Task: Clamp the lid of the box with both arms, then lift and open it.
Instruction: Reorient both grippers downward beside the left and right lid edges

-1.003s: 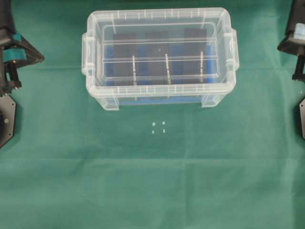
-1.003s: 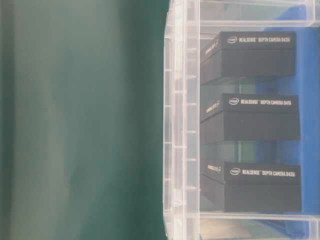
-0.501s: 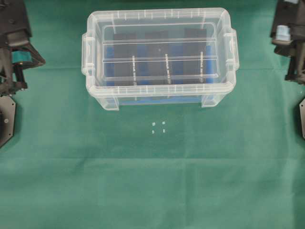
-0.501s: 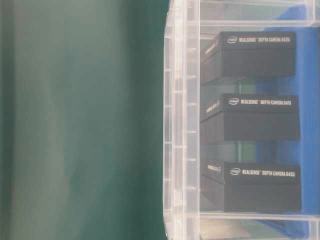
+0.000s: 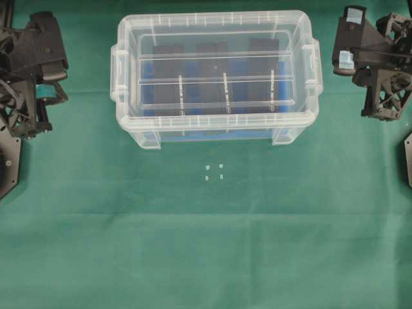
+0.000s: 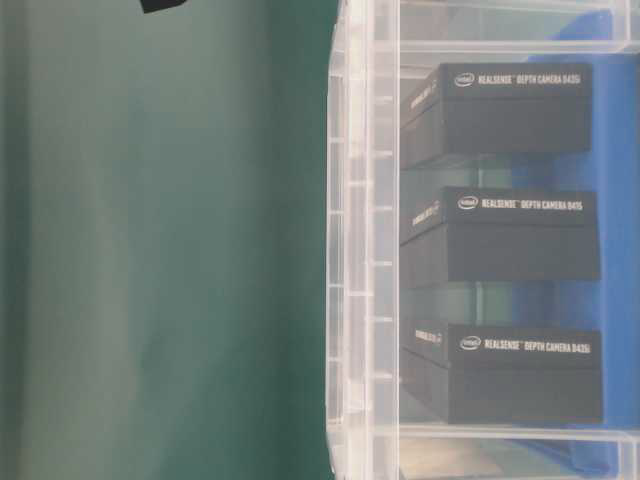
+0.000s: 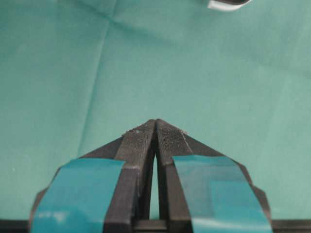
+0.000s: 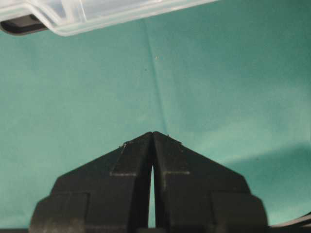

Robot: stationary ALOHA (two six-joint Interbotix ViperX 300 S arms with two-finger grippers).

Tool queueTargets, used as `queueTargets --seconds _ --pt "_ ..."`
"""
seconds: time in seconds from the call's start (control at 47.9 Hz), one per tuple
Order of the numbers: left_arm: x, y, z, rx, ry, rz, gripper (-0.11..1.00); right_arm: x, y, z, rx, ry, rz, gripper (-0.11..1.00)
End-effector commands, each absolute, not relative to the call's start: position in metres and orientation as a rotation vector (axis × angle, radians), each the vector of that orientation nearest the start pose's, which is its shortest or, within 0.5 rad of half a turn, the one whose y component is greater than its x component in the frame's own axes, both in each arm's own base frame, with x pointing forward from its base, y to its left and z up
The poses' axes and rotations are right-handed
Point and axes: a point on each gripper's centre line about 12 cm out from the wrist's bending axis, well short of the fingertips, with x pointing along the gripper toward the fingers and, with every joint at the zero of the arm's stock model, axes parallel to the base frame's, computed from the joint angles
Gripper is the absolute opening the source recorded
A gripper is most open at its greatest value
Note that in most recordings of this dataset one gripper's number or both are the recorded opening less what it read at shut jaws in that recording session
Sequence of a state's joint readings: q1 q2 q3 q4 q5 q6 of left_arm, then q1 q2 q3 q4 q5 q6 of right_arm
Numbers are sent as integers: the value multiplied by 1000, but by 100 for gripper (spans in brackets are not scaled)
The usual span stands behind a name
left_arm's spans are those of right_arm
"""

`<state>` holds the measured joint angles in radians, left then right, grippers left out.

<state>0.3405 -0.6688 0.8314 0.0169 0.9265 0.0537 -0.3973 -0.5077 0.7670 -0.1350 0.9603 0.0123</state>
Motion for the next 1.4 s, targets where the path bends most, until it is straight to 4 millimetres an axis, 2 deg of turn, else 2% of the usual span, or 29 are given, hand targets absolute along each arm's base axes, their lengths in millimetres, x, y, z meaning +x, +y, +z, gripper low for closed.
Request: queueTargets --seconds 0.0,0.292,0.689,1.379 --pt "202 74 249 -116 1058 289 1 216 -106 236 117 1204 -409 0" --pt "207 76 247 -114 1063 287 1 216 -106 236 110 1206 -404 0" --pt "209 71 244 20 1128 182 1 217 -103 236 -84 1241 -258 0" --pt "218 80 243 71 1181 145 1 217 -103 236 -82 1241 -257 0"
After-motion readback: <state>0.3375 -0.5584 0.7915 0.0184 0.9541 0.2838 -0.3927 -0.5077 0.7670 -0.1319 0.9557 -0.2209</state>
